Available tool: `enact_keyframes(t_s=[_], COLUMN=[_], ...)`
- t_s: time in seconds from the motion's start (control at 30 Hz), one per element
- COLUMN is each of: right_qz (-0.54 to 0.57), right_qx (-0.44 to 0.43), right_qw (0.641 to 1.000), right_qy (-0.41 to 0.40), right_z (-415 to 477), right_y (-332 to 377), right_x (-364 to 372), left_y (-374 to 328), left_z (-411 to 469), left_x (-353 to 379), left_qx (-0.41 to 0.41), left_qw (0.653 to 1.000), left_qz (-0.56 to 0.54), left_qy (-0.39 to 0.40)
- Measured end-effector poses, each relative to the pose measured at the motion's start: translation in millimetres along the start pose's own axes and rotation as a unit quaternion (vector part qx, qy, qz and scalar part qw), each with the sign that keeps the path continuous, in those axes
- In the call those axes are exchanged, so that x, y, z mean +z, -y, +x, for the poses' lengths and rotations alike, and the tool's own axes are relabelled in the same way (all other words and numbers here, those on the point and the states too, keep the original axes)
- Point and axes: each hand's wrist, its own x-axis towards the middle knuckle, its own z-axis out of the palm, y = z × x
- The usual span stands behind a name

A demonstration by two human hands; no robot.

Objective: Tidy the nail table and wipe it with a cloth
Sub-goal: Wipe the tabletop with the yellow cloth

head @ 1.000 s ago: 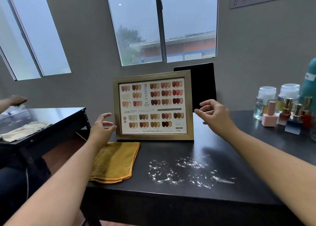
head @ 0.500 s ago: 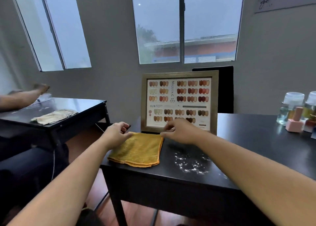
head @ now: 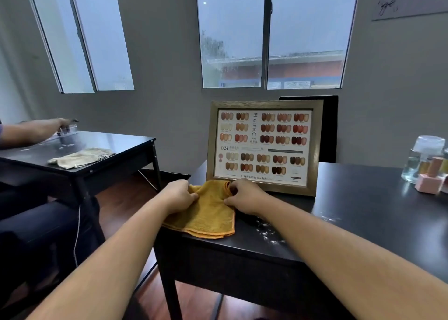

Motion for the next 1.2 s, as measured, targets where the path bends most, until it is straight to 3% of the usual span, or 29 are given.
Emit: enact_keyframes(t_s=[0.13, 0.2, 0.33, 0.53, 0.73, 0.83, 0.9, 1.0, 1.07, 1.2], right_qz=[0.25, 0.299, 0.327, 0.234, 0.139, -0.044, -0.159, -0.19, -0.248, -0.254], right_qx=[0.007, 0.006, 0.018, 0.105, 0.206, 0.245, 0.204, 0.134, 0.15, 0.187], right_qw=[0.968, 0.954, 0.937, 0.947, 0.947, 0.946, 0.938, 0.962, 0.956, 0.949], right_qy=[-0.009, -0.025, -0.121, -0.193, -0.205, -0.209, -0.23, -0.142, -0.048, -0.013], right_z=[-18.6, -32.2, -63.8, -125.2, -163.4, -166.0, -166.3, -167.1, -166.7, -167.7], right_y=[1.2, -2.4, -23.2, -91.7, -145.8, -156.5, -149.4, -130.3, -125.2, -126.6], right_x=[-26.9, -47.7, -94.8, -141.2, -143.2, -136.3, -127.9, -104.1, -85.2, -72.7], left_y=[-13.7, -31.0, -86.7, -176.9, -221.1, -215.3, -199.7, -163.7, -134.0, -78.1], left_z=[-11.2, -21.1, -40.3, -67.6, -90.1, -90.9, -86.4, -74.3, -66.5, -51.2], left_x=[-26.9, -38.3, -42.0, 14.8, 71.5, 74.0, 66.1, 54.3, 49.9, 52.1], left_qx=[0.018, 0.044, 0.075, 0.111, 0.135, 0.171, 0.179, 0.172, 0.162, 0.133], left_qw=[0.984, 0.959, 0.923, 0.922, 0.945, 0.966, 0.968, 0.966, 0.968, 0.986], left_qz=[-0.178, -0.281, -0.375, -0.356, -0.284, -0.188, -0.173, -0.187, -0.177, -0.051], left_qy=[-0.014, -0.001, 0.046, 0.106, 0.092, 0.034, -0.001, -0.043, -0.069, -0.082])
